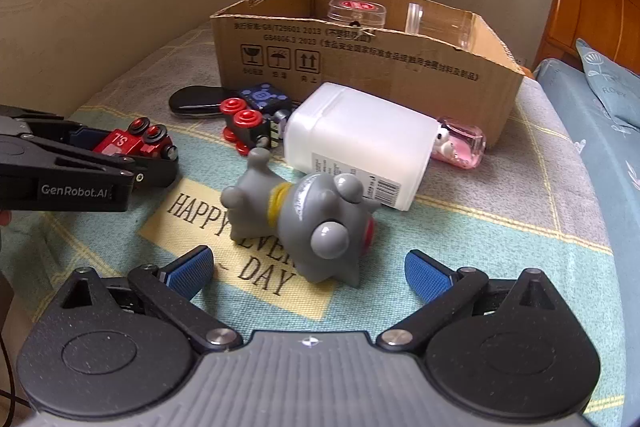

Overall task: Organize rigid objects
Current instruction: 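Grasp the red train with left tool while right tool grasps the grey figure, then lower the red train into the box and open left tool while right tool carries the grey figure, then lower the grey cat figure into the box and open the right tool, then grasp the blue-and-red wheeled toy with left tool while right tool approaches the white bottle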

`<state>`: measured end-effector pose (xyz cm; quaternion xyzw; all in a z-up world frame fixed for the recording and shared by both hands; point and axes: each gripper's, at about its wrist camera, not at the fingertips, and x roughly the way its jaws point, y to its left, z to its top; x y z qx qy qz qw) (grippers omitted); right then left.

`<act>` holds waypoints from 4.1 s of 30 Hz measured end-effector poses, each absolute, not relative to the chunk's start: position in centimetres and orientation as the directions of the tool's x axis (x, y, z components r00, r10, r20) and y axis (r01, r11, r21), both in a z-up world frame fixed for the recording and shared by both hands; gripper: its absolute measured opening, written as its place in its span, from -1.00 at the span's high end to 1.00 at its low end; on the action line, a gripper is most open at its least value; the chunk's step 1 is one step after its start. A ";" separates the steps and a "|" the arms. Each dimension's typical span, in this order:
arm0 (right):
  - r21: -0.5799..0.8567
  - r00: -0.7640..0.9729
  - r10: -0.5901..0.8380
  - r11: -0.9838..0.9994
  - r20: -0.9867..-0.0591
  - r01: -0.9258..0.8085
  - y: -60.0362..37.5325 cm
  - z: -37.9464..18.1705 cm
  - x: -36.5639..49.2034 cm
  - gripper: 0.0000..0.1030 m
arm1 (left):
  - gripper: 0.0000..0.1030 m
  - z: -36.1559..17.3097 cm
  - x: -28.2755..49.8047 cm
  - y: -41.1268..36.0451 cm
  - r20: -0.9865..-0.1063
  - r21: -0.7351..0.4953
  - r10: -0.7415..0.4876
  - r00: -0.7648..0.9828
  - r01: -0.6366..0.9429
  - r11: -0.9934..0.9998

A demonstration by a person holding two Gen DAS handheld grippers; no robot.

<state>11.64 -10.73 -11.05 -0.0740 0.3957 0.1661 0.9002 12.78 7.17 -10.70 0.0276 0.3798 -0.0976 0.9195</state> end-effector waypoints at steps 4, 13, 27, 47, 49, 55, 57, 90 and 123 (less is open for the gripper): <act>0.004 0.620 0.258 0.925 -0.741 -0.379 -9.6 -10.8 12.3 -1.00 | -0.02 -10.7 12.8 7.8 -0.710 0.010 -0.114 0.695 0.172 0.985; -0.029 0.638 0.199 0.944 -0.744 -0.329 -9.4 -10.4 13.5 -0.65 | -0.02 -10.8 12.7 8.4 -0.711 -0.008 -0.126 0.692 0.171 0.985; -0.023 0.622 0.253 0.916 -0.741 -0.400 -10.4 -8.5 12.3 -0.53 | -0.02 -9.4 12.3 8.0 -0.715 -0.009 -0.161 0.680 0.222 0.975; -0.059 0.700 0.315 0.889 -0.642 -0.454 -15.3 -1.0 14.4 -0.53 | -0.02 -0.4 15.5 4.2 -0.621 0.035 -0.244 0.745 0.337 0.941; -0.063 0.712 0.314 0.891 -0.628 -0.449 -15.8 -0.3 15.1 -0.53 | -0.02 0.3 16.7 3.7 -0.610 0.044 -0.250 0.751 0.348 0.937; -0.066 0.733 0.307 0.900 -0.607 -0.431 -17.0 1.0 17.3 -0.53 | -0.02 1.3 21.6 2.3 -0.612 0.066 -0.246 0.752 0.358 0.931; -0.069 0.737 0.301 0.902 -0.606 -0.426 -17.3 1.2 18.0 -0.53 | -0.02 1.2 23.2 1.9 -0.616 0.075 -0.235 0.752 0.353 0.933; -0.060 0.699 0.248 0.921 -0.671 -0.384 -16.9 1.3 28.2 -0.53 | -0.97 -1.9 18.5 5.8 -0.612 0.073 -0.055 0.789 0.125 0.989; -0.088 0.731 0.169 0.950 -0.662 -0.299 -15.5 1.2 24.8 -1.00 | -0.97 -4.4 15.2 6.2 -0.657 0.034 -0.090 0.748 0.149 0.988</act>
